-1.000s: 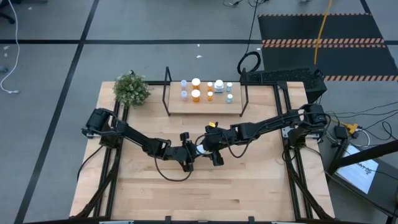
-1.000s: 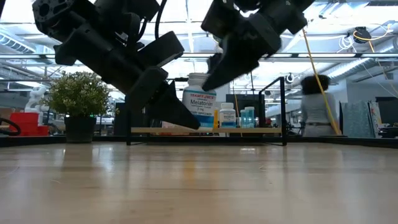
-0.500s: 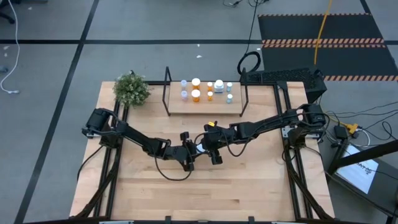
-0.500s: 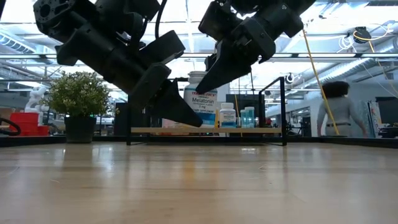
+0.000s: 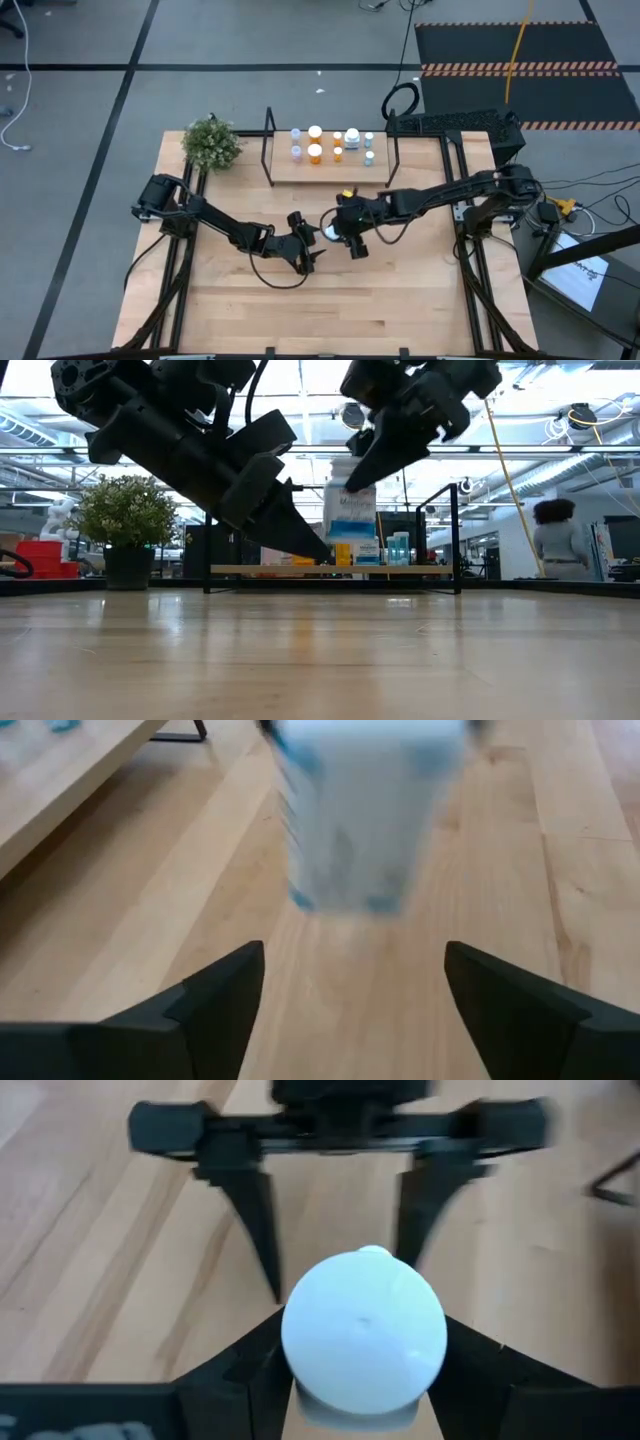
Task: Pick and place medicine bottles onto shelf by color
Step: Put the white pill bottle on the shelf aligned with the other white pill bottle
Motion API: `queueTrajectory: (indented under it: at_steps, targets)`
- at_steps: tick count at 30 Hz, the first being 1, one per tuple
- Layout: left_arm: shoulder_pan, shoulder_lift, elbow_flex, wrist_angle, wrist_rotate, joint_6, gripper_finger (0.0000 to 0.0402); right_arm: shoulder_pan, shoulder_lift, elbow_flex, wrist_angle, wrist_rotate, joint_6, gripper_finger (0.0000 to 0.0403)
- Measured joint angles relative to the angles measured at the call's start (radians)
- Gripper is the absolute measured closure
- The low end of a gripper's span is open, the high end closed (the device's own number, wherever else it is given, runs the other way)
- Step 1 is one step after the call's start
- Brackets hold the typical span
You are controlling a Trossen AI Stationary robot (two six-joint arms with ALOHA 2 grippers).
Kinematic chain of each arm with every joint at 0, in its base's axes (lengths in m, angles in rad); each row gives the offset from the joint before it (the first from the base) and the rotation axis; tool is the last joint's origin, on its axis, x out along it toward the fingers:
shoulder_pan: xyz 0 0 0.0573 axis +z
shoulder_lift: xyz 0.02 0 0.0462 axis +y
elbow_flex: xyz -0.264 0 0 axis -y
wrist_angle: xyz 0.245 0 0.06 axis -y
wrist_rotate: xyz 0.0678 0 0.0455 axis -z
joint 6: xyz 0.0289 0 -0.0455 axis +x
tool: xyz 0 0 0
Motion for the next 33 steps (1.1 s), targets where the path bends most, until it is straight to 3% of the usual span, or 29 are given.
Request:
queueTrajectory:
  at_steps: [7,17,27,33]
  targets:
    - [0.000,0.000,0.000,-0.002,0.000,-0.015,0.0081,-0.085,-0.158,0.000,-0.098,0.001,-0.054,0.0218]
    - [0.002,0.000,0.000,-0.003,0.001,-0.015,0.0080,-0.345,-0.326,0.000,-0.136,-0.001,-0.235,0.0217]
    - [0.025,0.000,0.000,0.004,0.011,-0.009,0.0080,-0.601,-0.269,0.049,-0.155,-0.232,-0.304,0.0214]
    - [0.036,0.000,0.000,0.004,0.013,-0.010,0.0080,-0.647,-0.181,0.060,-0.158,-0.263,-0.312,0.0214]
